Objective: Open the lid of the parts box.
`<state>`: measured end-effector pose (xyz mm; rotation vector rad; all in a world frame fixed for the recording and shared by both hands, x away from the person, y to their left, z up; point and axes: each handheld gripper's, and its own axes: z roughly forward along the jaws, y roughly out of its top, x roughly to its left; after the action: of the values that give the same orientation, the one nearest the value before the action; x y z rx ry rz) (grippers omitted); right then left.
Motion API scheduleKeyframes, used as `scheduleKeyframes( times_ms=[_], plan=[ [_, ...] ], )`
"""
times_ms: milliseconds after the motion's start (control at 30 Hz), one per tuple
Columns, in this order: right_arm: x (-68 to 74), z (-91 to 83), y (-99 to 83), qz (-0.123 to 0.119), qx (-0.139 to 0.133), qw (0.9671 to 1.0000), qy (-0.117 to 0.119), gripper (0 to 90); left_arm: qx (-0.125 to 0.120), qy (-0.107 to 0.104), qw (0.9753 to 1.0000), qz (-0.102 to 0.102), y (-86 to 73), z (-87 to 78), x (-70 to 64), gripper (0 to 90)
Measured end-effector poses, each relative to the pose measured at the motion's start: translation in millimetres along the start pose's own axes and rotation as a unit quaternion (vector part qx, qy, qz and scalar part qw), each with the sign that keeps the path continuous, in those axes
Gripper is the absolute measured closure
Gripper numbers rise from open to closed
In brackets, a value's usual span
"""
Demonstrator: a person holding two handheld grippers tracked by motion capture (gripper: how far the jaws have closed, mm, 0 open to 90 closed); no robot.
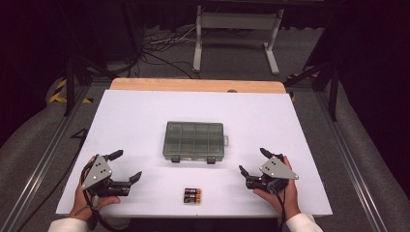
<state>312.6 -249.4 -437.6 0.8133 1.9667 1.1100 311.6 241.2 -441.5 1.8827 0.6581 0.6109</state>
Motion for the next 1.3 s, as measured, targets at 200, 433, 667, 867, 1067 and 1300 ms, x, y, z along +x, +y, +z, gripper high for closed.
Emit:
scheduleKeyframes(
  times_ms=[200, 433, 667, 867, 1067, 1300],
  plan=[
    [-4.4, -1.2, 0.7, 0.007, -0.01, 0.9999, 0.005, 11.8, 0.003, 0.001, 1.0, -0.008, -3.3, 0.6, 5.8, 6.5],
    [-8.6, 2.6, -2.0, 0.016, -0.003, 0.9998, 0.007, 11.9, 0.013, -0.007, 0.9998, -0.009, -4.8, 8.4, 8.9, 7.4],
    [-8.3, 10.0, -0.9, 0.014, 0.002, 0.9999, 0.009, 12.4, 0.022, -0.008, 0.9996, -0.013, -7.5, 6.6, 8.3, 8.3],
    [-8.9, 11.3, 0.5, 0.014, -0.002, 0.9998, 0.011, 12.7, 0.032, -0.013, 0.9994, -0.003, -7.8, 9.7, 2.9, 8.7],
    [-8.1, 16.2, 1.9, 0.008, 0.0, 0.9998, 0.018, 12.8, 0.04, -0.038, 0.9983, -0.017, -10.2, 19.9, 3.9, 9.7],
    [-6.2, 23.0, 2.8, 0.012, 0.009, 0.9995, 0.029, 14.5, 0.06, -0.039, 0.9973, -0.015, -10.0, 35.8, 5.7, 11.4]
  ],
)
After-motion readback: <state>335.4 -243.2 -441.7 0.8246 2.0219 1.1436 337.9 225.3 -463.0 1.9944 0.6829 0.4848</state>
